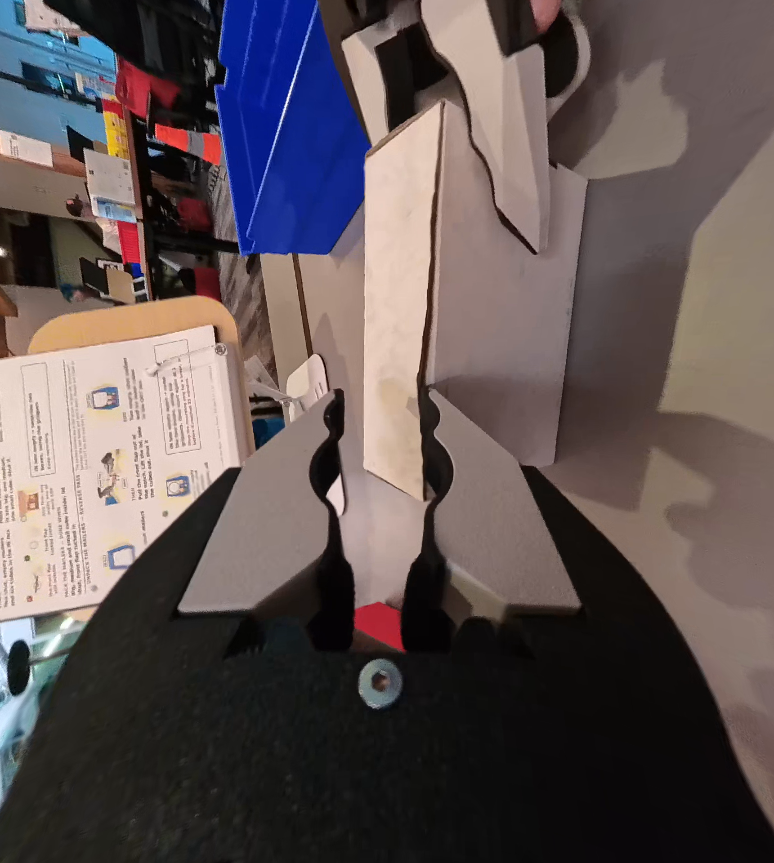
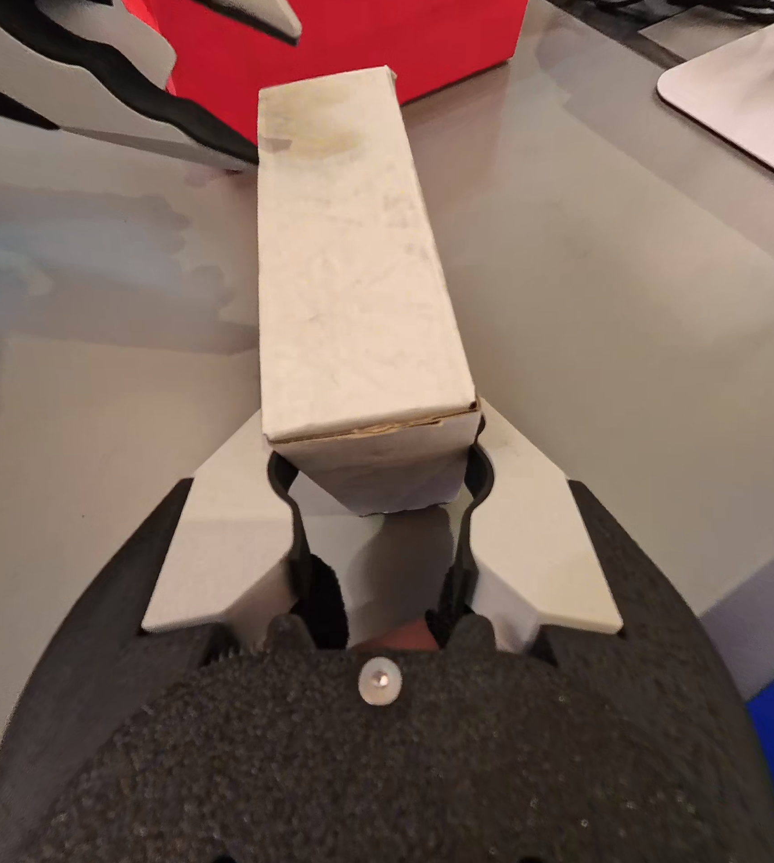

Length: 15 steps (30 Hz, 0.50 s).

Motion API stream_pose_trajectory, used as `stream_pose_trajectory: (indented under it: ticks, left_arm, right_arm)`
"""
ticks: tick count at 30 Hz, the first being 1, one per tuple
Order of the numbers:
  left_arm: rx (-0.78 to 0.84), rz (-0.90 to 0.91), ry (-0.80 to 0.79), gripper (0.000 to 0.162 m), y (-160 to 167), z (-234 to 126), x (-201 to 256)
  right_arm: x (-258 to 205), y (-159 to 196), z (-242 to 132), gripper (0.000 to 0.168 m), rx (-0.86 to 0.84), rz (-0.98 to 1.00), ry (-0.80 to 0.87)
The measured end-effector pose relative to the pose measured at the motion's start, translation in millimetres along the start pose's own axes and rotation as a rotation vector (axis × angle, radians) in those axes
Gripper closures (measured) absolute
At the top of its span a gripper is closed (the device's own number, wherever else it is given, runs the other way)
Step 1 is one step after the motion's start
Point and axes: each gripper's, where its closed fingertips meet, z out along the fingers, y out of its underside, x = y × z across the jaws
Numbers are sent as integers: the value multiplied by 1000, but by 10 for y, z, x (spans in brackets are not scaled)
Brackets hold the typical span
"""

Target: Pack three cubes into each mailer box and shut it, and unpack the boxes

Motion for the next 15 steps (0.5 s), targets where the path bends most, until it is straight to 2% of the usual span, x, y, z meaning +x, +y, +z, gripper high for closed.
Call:
stream_pose_trajectory:
  ticks: [2, 8, 13, 15]
  left_arm:
    - [21, 37, 5, 133, -12, -13, 11]
    - [-22, 81, 53, 161, 17, 31, 86]
    - [-30, 88, -61, 162, 50, 77, 27]
    - [-86, 109, -121, 162, 143, 120, -59]
  right_arm:
    - [-12, -12, -4, 97, 7, -15, -7]
    - [-75, -31, 4, 98, 17, 15, -47]
    - [-127, -41, 9, 98, 18, 26, -68]
    - [-226, -89, 19, 107, 49, 28, -105]
